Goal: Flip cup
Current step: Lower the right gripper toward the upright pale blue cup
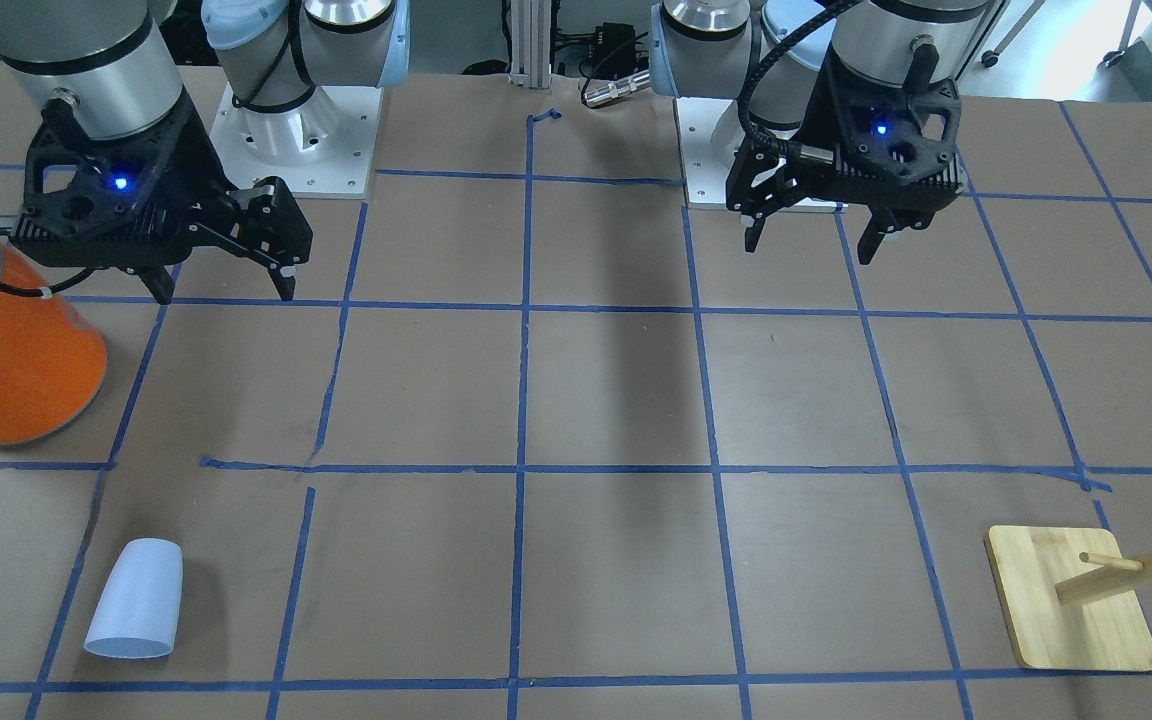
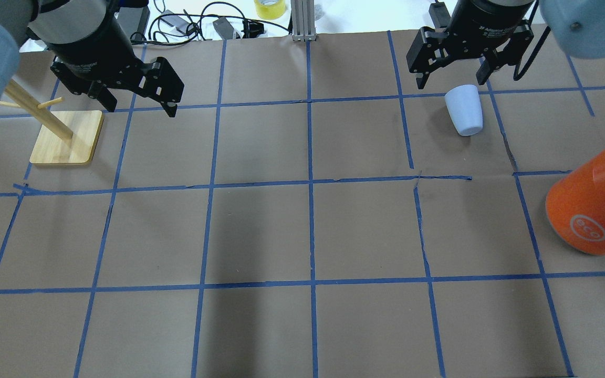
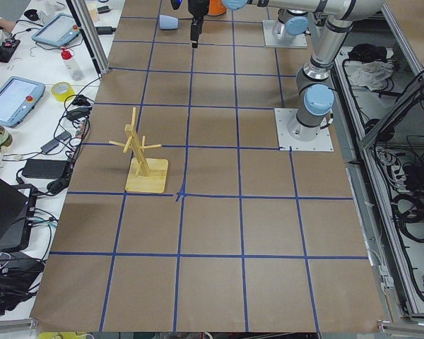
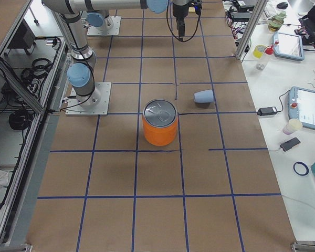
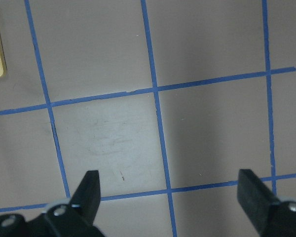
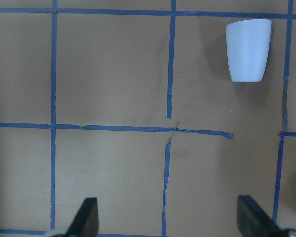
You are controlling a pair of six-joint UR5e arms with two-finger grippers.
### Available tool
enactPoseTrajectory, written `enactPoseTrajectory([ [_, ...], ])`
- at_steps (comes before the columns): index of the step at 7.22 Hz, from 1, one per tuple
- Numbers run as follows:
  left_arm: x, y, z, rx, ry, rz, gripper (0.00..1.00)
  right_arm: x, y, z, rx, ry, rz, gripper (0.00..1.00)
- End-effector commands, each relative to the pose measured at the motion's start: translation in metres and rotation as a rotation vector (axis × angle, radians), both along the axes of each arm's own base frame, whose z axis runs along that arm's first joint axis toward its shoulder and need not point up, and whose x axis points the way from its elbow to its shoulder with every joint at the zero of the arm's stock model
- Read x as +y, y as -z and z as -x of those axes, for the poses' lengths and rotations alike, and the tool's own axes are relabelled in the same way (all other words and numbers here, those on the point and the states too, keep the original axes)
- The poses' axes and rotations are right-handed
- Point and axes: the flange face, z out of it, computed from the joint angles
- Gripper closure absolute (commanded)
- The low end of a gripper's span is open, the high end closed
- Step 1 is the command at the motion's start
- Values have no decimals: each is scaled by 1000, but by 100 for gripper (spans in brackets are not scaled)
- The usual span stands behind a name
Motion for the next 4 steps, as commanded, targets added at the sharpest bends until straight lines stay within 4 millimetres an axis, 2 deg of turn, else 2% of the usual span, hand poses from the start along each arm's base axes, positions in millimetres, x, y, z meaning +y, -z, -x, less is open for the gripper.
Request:
enactPoseTrajectory([
  [1,0,0,0,0,0,0,0,2,-4,1,5,0,9,0],
  [4,0,0,0,0,0,0,0,-2,-1,1,7,-1,11,0],
])
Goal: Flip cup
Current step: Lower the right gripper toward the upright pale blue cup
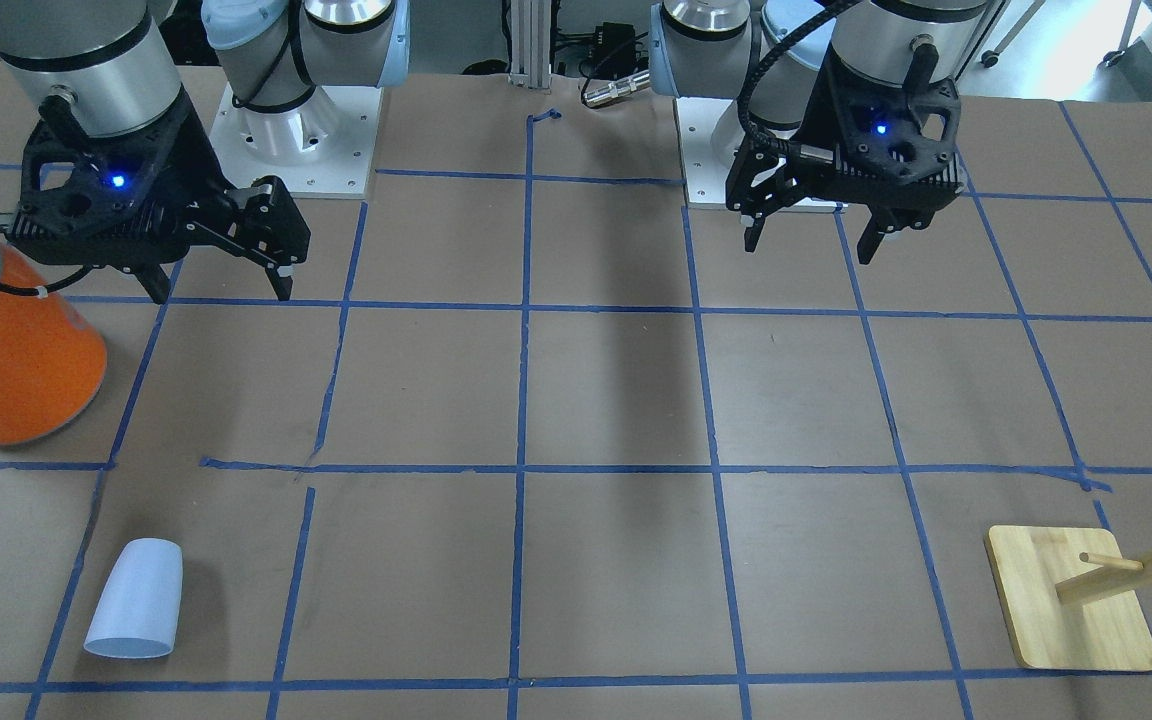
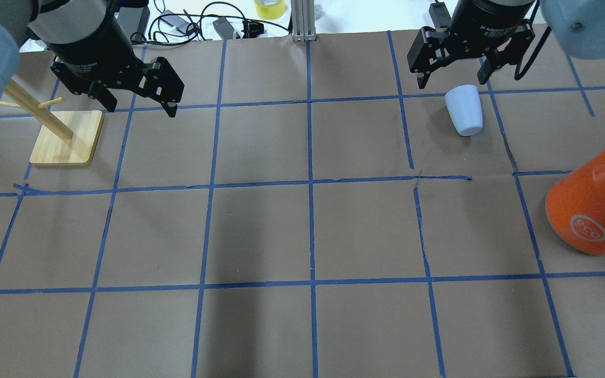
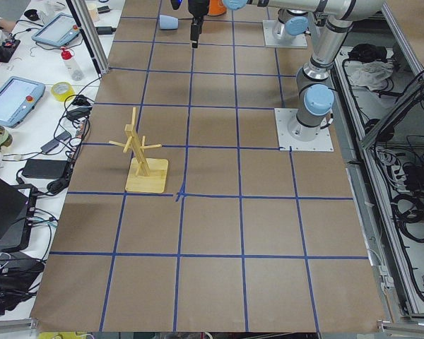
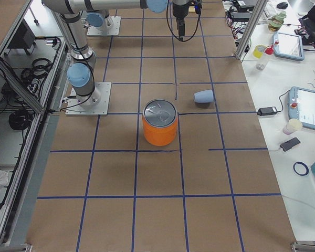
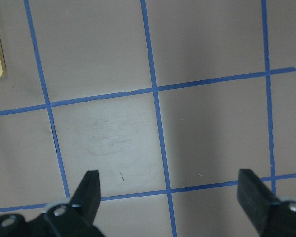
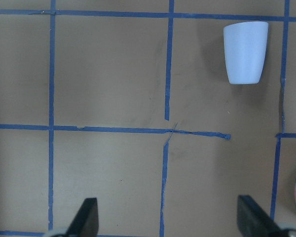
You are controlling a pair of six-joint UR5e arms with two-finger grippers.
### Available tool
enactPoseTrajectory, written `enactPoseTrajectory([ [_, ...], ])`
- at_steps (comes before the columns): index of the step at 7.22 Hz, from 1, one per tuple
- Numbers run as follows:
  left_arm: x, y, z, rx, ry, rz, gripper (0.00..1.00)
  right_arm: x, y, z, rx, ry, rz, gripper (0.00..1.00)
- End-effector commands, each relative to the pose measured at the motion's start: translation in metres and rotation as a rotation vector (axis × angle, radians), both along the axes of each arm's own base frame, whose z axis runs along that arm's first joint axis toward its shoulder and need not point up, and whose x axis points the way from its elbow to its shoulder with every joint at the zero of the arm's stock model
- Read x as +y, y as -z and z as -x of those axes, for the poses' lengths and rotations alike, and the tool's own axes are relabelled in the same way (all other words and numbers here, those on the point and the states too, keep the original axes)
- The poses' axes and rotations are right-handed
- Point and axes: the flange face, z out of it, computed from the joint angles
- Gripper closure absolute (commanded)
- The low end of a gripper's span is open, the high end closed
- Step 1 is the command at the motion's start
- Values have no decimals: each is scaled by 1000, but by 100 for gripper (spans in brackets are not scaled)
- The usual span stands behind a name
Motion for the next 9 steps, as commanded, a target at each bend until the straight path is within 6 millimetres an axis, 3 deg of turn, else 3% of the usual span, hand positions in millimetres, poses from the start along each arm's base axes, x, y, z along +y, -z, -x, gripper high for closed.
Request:
enactPoseTrajectory([
  [1,-1,1,0,0,0,-1,0,-1,1,-1,0,-2,2,0],
  [5,-1,1,0,1,0,-2,0,-3,-4,0,0,-2,13,0],
  [6,-1,1,0,1,0,-2,0,-15,3,5,0,7,5,0],
  [7,-1,1,0,1,0,-2,0,-40,10,18,26,31,-4,0],
  [9,-1,1,0,2,-3,-1,0,-98,67,62,35,82,-48,0],
])
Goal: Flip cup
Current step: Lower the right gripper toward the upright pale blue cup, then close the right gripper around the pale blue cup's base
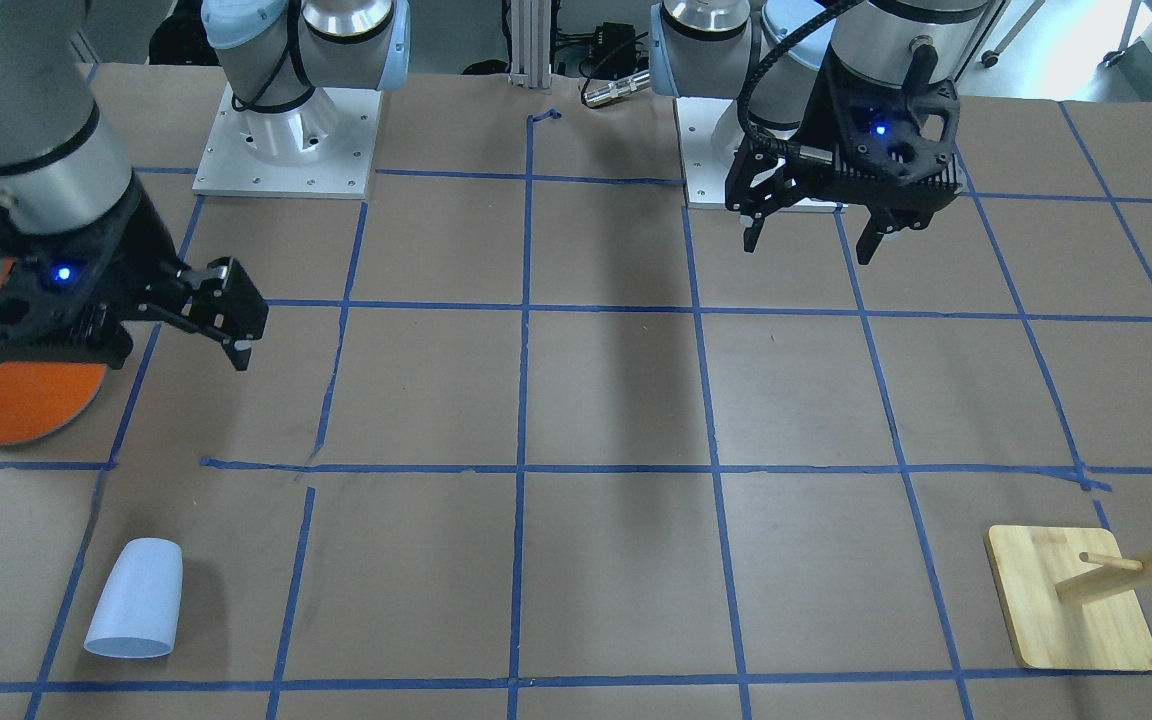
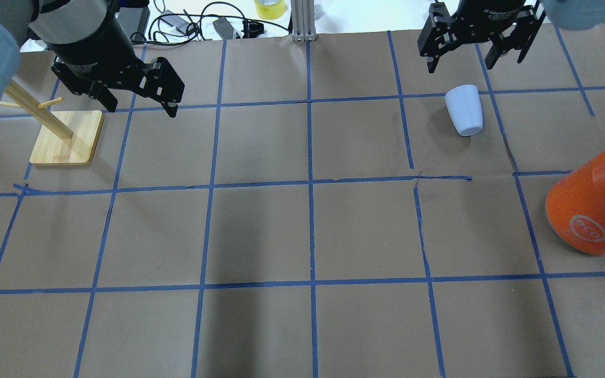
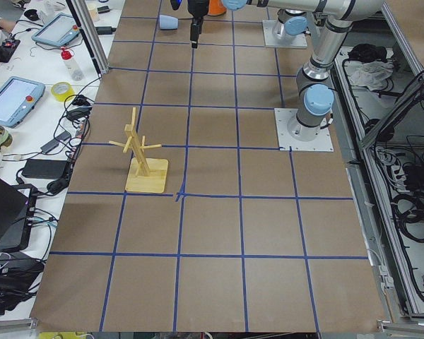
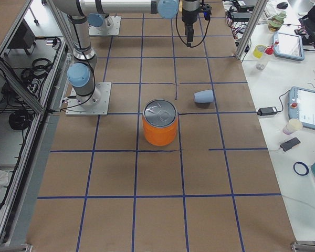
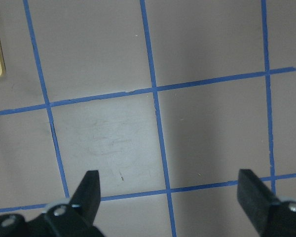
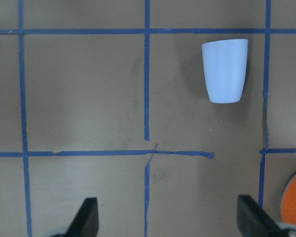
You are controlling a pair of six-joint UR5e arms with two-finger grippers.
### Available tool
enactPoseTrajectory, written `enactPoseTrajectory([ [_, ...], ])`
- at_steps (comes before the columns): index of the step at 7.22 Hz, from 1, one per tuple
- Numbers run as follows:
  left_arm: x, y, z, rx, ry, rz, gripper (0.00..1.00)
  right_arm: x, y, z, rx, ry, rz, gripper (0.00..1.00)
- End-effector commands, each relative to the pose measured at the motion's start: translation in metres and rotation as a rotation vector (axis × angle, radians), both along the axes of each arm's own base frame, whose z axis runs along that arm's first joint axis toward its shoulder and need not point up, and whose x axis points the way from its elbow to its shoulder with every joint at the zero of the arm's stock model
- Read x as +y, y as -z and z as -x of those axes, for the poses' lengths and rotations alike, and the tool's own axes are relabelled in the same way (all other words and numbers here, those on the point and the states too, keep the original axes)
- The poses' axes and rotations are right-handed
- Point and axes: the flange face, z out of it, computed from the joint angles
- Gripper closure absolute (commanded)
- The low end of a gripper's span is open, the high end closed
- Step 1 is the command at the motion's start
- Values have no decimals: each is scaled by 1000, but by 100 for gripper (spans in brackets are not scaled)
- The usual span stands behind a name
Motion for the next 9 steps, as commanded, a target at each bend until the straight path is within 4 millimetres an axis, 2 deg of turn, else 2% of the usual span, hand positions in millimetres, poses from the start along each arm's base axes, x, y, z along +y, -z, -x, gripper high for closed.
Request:
enactPoseTrajectory([
  [1,0,0,0,0,-2,0,0,-61,71,47,-2,51,-3,0],
  [2,0,0,0,0,-2,0,0,-85,110,55,8,18,10,0],
  [3,0,0,0,0,-2,0,0,-106,147,74,14,-32,26,0],
  [4,0,1,0,0,-2,-1,0,-120,174,90,9,-25,42,0],
  [6,0,1,0,0,-2,-1,0,-133,226,106,10,-42,14,0],
  [7,0,2,0,-1,-2,-4,0,-137,245,110,14,-57,19,0],
  [9,3,6,0,-3,-3,-10,0,-129,284,116,20,-91,34,0],
])
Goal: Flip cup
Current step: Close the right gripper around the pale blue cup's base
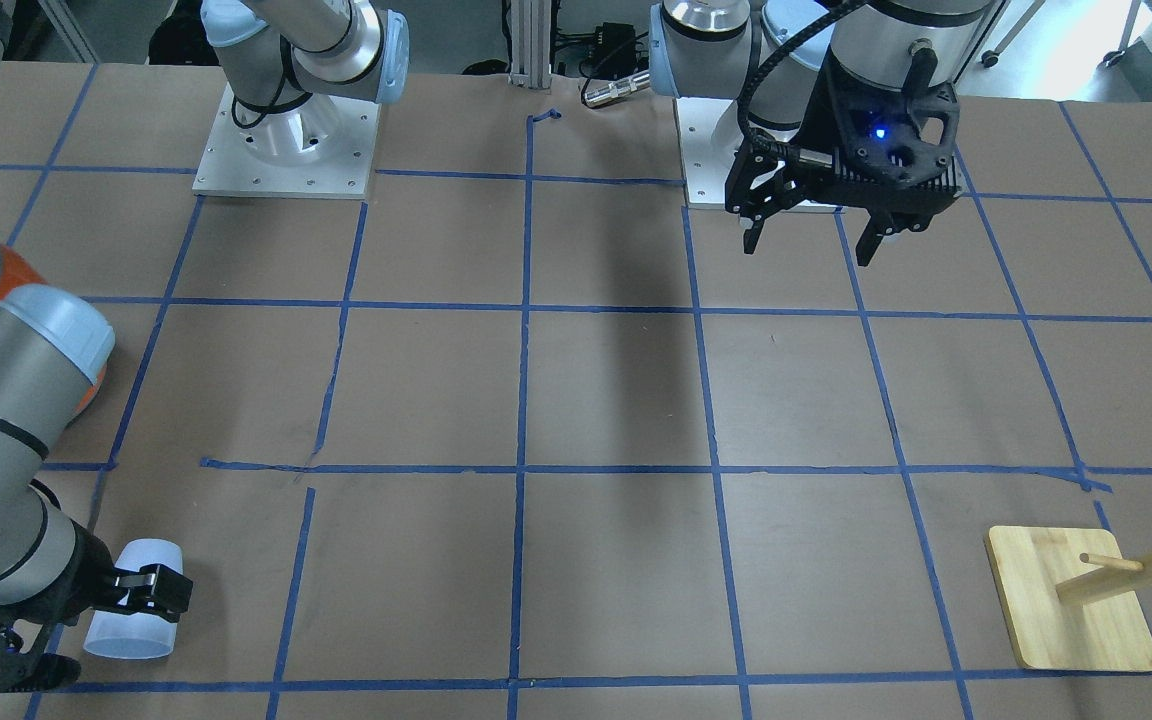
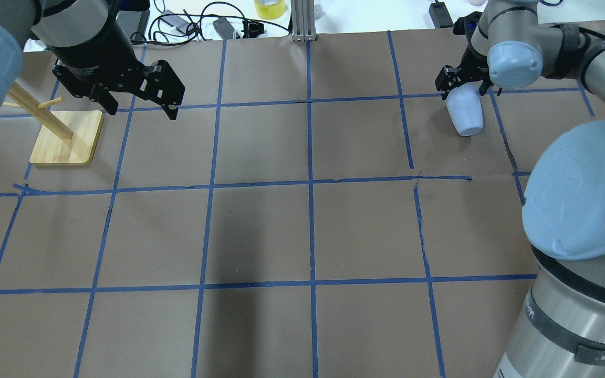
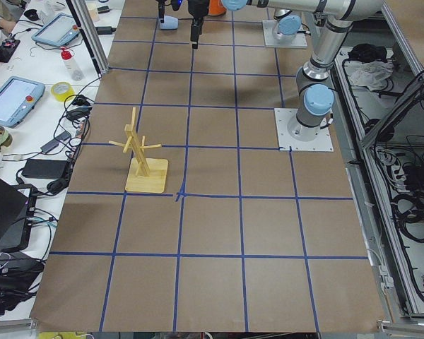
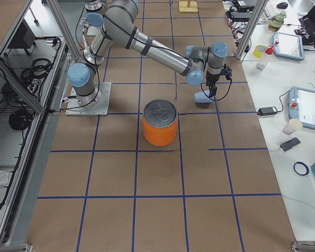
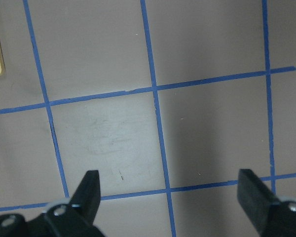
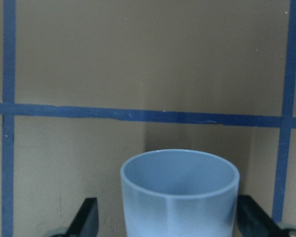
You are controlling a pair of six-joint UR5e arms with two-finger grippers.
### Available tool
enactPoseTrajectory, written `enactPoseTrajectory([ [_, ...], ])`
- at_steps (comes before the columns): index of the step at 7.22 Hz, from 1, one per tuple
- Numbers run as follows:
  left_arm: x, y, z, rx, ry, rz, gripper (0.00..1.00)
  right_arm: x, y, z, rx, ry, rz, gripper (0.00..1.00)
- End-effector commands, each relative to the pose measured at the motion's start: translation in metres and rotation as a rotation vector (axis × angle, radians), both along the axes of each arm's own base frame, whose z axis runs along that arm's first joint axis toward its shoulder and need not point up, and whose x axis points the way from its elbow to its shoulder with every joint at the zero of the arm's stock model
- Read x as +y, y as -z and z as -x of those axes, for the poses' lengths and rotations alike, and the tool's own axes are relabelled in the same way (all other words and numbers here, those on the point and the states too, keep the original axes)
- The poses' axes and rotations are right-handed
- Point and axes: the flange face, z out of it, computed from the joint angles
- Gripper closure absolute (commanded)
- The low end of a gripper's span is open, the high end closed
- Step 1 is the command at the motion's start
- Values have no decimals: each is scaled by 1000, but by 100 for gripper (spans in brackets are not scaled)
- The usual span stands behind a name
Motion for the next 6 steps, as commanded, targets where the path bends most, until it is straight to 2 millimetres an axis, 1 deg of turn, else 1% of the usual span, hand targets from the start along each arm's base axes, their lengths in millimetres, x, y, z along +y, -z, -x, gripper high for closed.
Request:
enactPoseTrajectory([
  [1,1,2,0,1,0,-3,0,8,39,4,4,-18,21,0],
  [2,1,2,0,1,0,-3,0,7,40,4,4,-20,28,3],
  [3,1,2,0,1,1,-3,0,7,37,4,3,-19,32,12],
  [4,2,1,0,1,0,-1,0,7,36,3,-3,-19,33,28],
  [5,1,2,0,-1,1,-3,0,6,31,0,-20,-24,44,34],
  [6,1,2,0,1,1,-3,0,7,15,-10,-47,-51,59,34],
])
